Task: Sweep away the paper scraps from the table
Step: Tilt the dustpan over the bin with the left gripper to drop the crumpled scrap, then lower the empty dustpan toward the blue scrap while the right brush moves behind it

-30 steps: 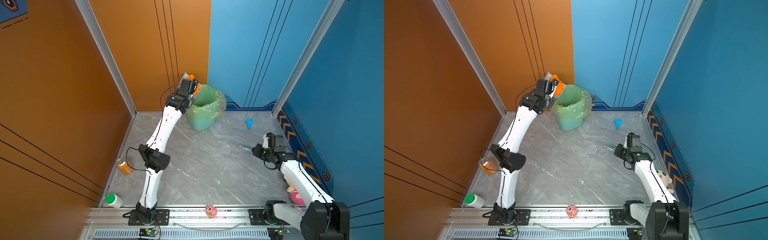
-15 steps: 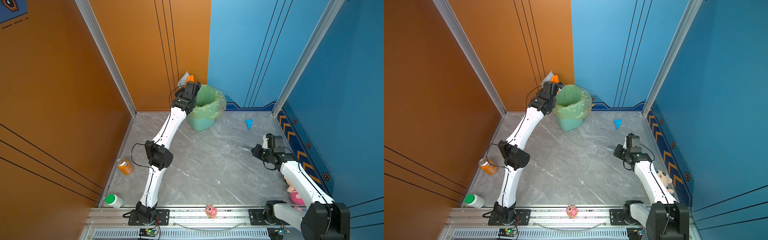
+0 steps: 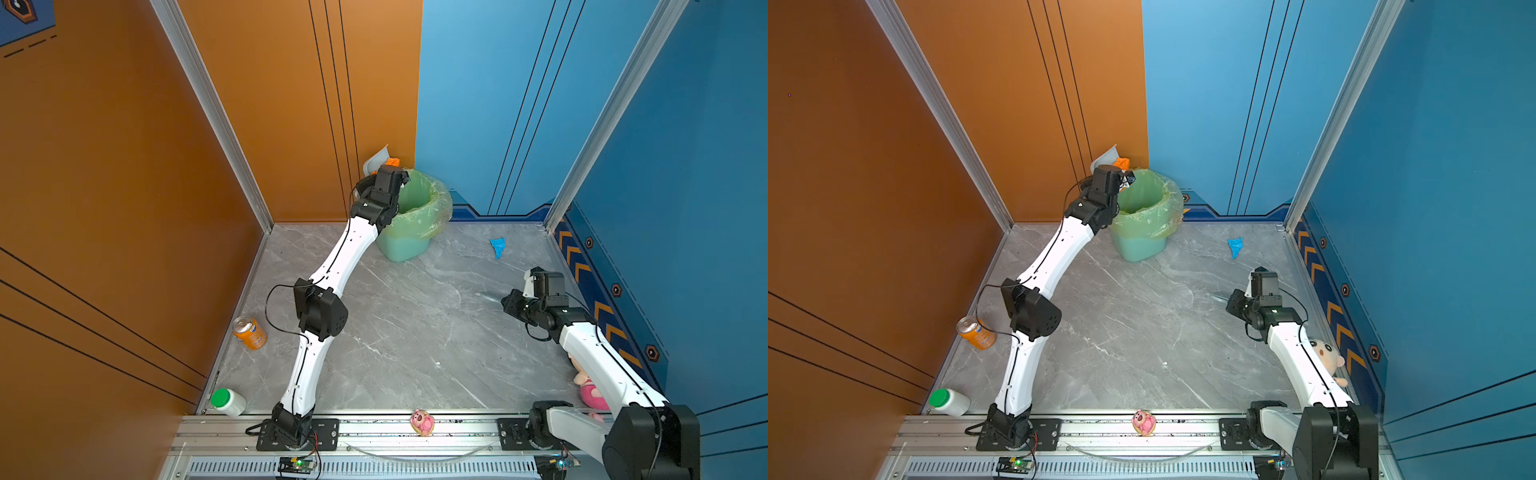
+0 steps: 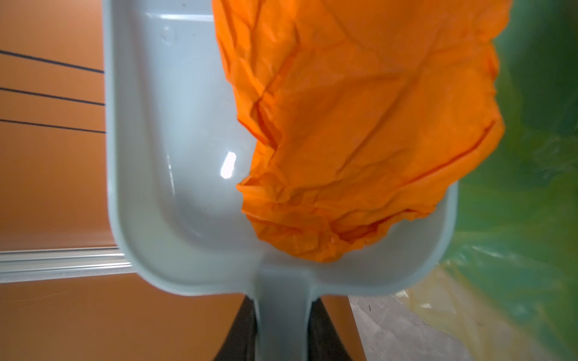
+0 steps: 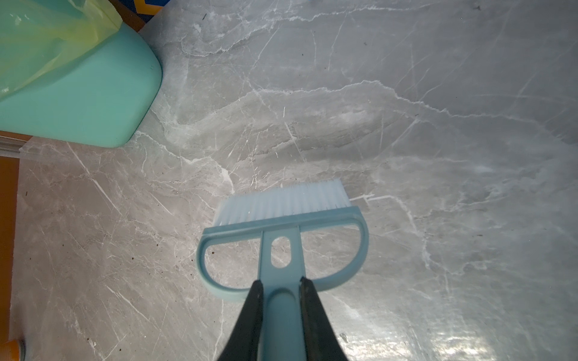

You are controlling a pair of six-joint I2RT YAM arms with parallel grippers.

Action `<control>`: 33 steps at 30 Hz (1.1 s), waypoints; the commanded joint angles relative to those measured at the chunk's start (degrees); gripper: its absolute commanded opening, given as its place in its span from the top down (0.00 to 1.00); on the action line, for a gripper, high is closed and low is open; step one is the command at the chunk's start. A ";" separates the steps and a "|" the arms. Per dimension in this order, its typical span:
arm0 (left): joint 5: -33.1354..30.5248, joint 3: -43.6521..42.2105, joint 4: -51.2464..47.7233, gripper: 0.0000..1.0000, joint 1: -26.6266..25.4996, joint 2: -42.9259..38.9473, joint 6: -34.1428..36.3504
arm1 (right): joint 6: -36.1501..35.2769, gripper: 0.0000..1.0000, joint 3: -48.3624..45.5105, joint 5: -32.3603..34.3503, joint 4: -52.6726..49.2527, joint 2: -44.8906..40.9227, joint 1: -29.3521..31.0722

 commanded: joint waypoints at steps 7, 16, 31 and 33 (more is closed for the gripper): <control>-1.96 -2.02 9.18 1.00 -0.39 0.17 10.81 | 0.84 1.00 -1.06 0.03 1.08 -0.93 0.35; -2.55 -6.67 16.21 1.00 -0.37 -0.26 21.12 | 1.02 1.00 -1.70 -0.23 2.09 -0.90 0.35; -1.21 -1.55 13.80 1.00 -0.10 -1.24 11.98 | 0.81 1.00 -1.80 -0.08 2.37 -0.57 0.35; -0.51 0.19 11.68 1.00 0.04 -1.48 8.10 | 0.82 1.00 -1.81 -0.22 2.32 -0.48 0.37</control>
